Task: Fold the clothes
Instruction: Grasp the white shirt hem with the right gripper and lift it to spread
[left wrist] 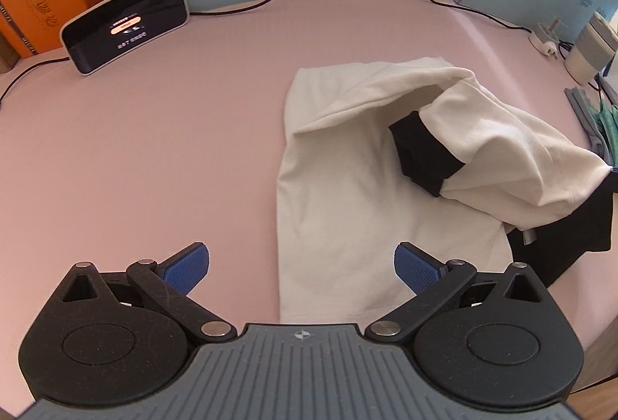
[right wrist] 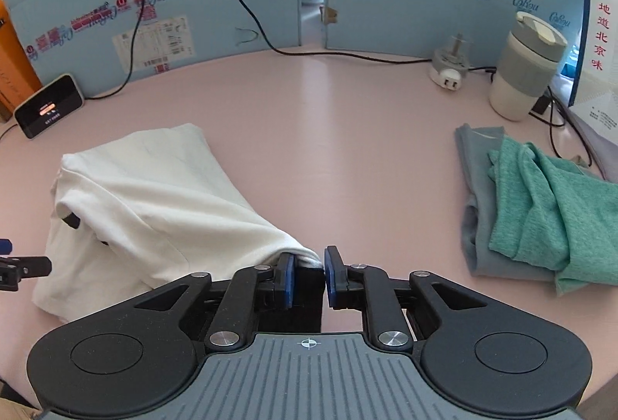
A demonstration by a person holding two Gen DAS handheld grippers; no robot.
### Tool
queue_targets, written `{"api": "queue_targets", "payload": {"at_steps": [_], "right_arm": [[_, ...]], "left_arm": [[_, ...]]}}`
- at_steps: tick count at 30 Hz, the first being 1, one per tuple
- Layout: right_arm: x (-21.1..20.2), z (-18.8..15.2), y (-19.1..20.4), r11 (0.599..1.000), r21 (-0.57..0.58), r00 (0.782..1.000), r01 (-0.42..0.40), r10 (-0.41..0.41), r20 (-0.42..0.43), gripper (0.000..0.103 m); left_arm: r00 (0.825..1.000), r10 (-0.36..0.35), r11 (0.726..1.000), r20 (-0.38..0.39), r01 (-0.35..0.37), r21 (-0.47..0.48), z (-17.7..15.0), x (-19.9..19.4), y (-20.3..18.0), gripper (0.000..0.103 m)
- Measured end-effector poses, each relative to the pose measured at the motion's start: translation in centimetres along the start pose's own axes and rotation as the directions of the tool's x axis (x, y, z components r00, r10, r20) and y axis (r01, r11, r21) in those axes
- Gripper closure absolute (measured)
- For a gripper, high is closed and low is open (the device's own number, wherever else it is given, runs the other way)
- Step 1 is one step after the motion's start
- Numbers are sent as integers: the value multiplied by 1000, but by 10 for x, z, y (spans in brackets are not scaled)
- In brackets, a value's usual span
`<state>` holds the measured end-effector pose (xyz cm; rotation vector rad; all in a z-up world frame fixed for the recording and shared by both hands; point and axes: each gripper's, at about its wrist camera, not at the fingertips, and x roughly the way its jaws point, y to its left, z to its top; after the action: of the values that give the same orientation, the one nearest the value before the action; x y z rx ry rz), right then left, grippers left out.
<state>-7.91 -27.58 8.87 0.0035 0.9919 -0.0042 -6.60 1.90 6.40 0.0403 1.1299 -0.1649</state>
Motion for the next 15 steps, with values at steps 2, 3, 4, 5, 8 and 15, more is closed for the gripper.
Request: {"api": "queue_targets", "payload": {"at_steps": [2, 3, 4, 5, 8, 15], "right_arm": [[2, -3, -2, 1000, -3, 1000, -2, 2, -10, 85], [2, -4, -3, 1000, -1, 1000, -3, 3, -13, 84], [2, -5, -4, 1000, 0, 1000, -3, 3, -15, 82], [2, -5, -4, 1000, -5, 1000, 0, 0, -13, 81], [0, -4, -3, 1000, -16, 1000, 9, -9, 1, 69], [-27, 5, 26, 973, -130, 974, -189, 202, 100, 36]], "left_arm": [[1000, -5, 1000, -7, 5, 16, 1, 1, -6, 0], [1000, -6, 1000, -10, 6, 23, 1, 2, -9, 0], [1000, -6, 1000, -13, 6, 28, 1, 3, -11, 0], [1000, -4, 1000, -16, 4, 28, 2, 4, -12, 0], [1000, 2, 1000, -26, -2, 28, 4, 6, -14, 0], [998, 28, 1000, -53, -28, 9, 7, 16, -11, 0]]}}
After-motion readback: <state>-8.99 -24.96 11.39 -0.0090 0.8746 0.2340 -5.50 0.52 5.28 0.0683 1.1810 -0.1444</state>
